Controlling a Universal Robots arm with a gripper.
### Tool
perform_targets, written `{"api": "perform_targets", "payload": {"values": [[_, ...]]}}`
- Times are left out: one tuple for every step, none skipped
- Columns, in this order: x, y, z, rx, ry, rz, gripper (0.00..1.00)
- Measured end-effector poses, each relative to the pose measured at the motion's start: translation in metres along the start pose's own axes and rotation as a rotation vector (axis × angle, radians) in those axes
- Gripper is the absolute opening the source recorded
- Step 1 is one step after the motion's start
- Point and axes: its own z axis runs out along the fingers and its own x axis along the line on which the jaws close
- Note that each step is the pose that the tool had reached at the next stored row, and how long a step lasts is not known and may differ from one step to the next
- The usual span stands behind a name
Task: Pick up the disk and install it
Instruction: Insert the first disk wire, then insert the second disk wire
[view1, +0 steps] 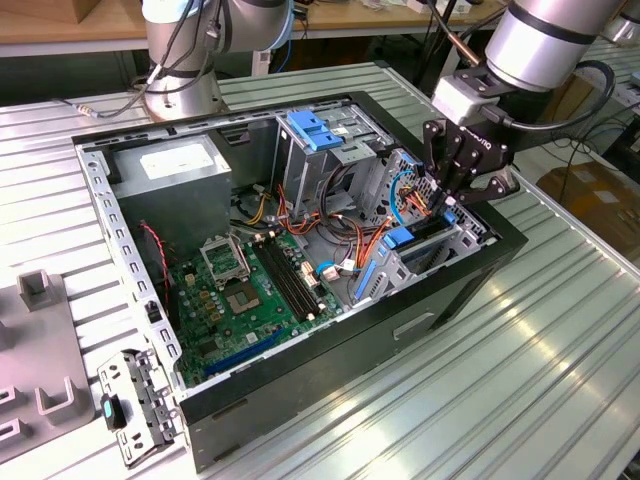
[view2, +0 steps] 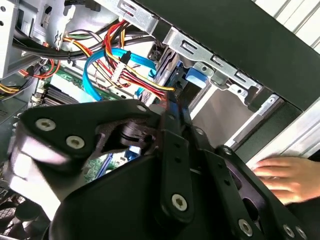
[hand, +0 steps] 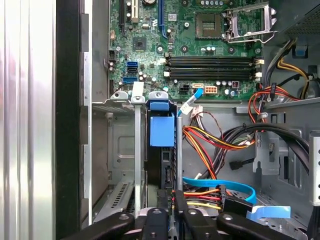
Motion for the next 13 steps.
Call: {"api": "perform_targets", "payload": {"values": [[0.0000,0.0000,-0.0002,0.0000,0.0001,0.000,0.16],[0.0000,0.0000,-0.0002,0.0000,0.0000,0.000,0.11],[0.0000,0.0000,-0.0005,0.0000,0.0001,0.000,0.11],[0.0000,0.0000,-0.0006,0.0000,0.0001,0.000,0.11],[0.0000,0.0000,-0.0007,0.0000,0.0000,0.000,0.11],[0.0000,0.0000,-0.0009,0.0000,0.0001,0.000,0.11],[0.0000,0.0000,-0.0011,0.0000,0.0001,0.000,0.11],[0.0000,0.0000,-0.0014,0.0000,0.0000,0.000,0.11],[0.0000,0.0000,-0.0015,0.0000,0.0001,0.000,0.11],[0.0000,0.0001,-0.0016,0.0000,0.0001,0.000,0.11],[0.0000,0.0000,-0.0017,0.0000,0.0001,0.000,0.11],[0.0000,0.0001,-0.0020,0.0000,0.0001,0.000,0.11],[0.0000,0.0001,-0.0022,0.0000,0.0001,0.000,0.11]]}}
